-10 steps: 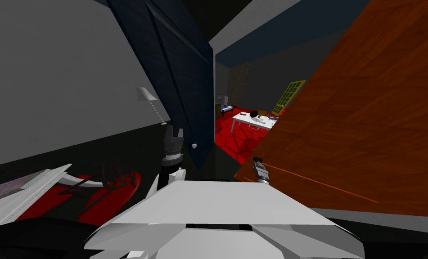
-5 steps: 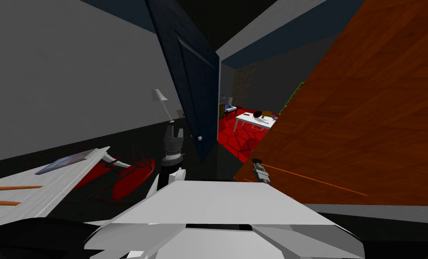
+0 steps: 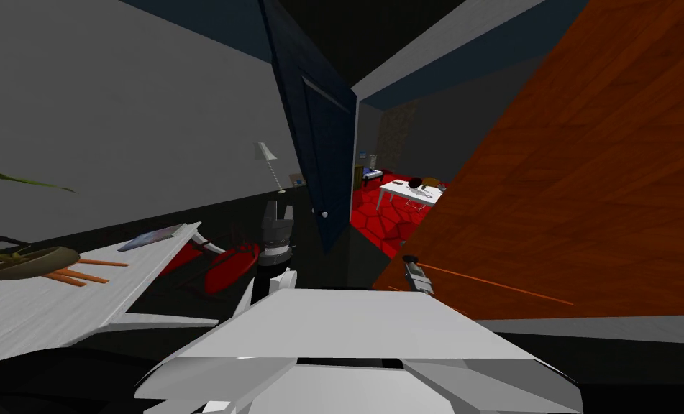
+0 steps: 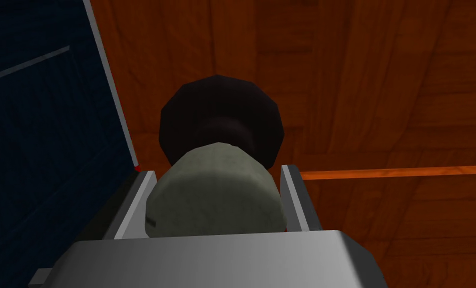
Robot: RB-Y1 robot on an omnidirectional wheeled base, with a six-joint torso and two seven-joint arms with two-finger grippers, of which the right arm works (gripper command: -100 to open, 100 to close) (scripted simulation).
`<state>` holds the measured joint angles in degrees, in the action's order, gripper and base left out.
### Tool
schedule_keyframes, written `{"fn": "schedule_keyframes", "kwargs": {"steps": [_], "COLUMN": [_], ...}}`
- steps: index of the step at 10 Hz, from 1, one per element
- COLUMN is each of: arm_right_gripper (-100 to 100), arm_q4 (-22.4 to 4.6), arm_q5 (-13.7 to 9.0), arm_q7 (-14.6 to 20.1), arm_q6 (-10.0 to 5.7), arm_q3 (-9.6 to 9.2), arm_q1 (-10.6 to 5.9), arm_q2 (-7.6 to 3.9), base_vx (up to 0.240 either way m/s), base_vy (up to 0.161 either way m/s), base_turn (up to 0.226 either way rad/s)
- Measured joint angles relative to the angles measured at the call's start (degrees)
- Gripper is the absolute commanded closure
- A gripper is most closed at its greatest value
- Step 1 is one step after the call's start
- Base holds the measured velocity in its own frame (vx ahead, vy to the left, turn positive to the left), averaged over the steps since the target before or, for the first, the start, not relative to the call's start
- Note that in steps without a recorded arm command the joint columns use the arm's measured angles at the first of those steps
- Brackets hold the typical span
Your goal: Pull the door open
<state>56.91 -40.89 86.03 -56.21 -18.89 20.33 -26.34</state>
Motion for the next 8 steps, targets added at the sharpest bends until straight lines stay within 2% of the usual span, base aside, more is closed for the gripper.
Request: {"fn": "schedule_keyframes", "kwargs": {"steps": [4, 6, 8], "arm_right_gripper": [100, 100, 100], "arm_q4": [-1.04, -0.72, -1.16], "arm_q5": [1.35, 1.77, 2.00], "arm_q7": [2.68, 3.58, 3.99], "arm_q6": [-2.93, -3.74, -3.94], "arm_q3": [-2.65, -3.55, -3.88], "arm_q1": [0.89, 1.59, 1.75], "arm_q2": [-2.01, -3.06, -3.28], "base_vx": [-0.206, -0.154, -0.163], "base_vy": [-0.014, -0.014, -0.004], "base_turn": [0.106, 0.059, 0.122]}}
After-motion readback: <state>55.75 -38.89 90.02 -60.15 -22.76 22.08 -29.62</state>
